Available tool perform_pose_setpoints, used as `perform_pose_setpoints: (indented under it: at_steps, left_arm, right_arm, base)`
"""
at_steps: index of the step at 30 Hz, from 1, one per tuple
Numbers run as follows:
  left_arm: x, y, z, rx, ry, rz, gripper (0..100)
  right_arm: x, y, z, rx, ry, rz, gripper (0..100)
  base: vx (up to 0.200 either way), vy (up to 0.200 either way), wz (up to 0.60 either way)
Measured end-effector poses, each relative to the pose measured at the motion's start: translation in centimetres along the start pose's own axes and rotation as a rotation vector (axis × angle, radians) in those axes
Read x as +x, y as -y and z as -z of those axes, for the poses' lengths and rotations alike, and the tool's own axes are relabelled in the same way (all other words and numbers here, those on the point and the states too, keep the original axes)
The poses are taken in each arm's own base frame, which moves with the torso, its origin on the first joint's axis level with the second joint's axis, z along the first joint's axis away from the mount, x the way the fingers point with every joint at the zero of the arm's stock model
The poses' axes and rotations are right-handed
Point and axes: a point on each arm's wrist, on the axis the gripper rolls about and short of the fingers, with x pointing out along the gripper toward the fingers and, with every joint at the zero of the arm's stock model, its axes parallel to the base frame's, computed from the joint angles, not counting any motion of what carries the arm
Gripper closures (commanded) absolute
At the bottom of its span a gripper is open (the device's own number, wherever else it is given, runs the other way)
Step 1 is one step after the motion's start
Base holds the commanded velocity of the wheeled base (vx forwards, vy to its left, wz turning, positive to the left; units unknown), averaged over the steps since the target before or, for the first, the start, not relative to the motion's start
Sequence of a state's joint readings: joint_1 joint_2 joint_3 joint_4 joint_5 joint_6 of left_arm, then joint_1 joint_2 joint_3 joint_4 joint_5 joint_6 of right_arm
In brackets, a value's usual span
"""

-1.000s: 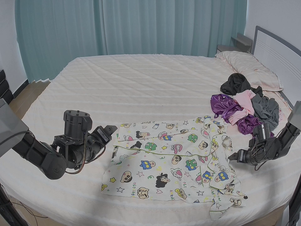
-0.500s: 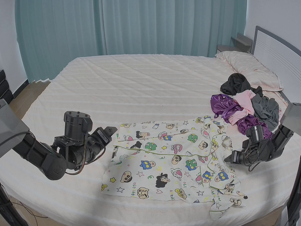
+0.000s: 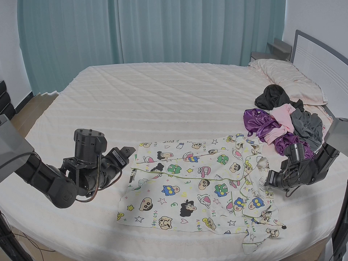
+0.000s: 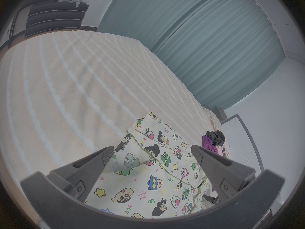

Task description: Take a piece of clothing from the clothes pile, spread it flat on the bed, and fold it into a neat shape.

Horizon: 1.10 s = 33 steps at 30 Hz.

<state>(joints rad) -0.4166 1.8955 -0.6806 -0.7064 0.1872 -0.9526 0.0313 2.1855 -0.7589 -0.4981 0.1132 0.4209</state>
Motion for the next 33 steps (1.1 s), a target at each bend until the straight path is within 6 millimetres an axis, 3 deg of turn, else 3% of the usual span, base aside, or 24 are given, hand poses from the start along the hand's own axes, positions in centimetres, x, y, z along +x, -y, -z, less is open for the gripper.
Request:
perform_pose_setpoints:
  at_steps: [7,19,33]
  left_arm:
    - [0.0,-0.1,0.1,0.002,-0.004,-0.005,0]
    - [-0.1,-0.7,0.5,0.007,-0.019,-0.024,0]
    - [-0.4,-1.1,1.8,0.029,-0.059,-0.038,0]
  right_arm:
    - [-1.2,1.7,-1.1,0.037,0.044,0.03,100]
    - [-3.0,6.7,-3.6,0.098,0.135,0.111,100]
    - [-2.4,8.4,-6.4,0.101,0.214,0.128,100]
  base:
    - [0.0,0.0,0.0]
    - [0.0,0.0,0.0]
    - [0.0,0.0,0.0]
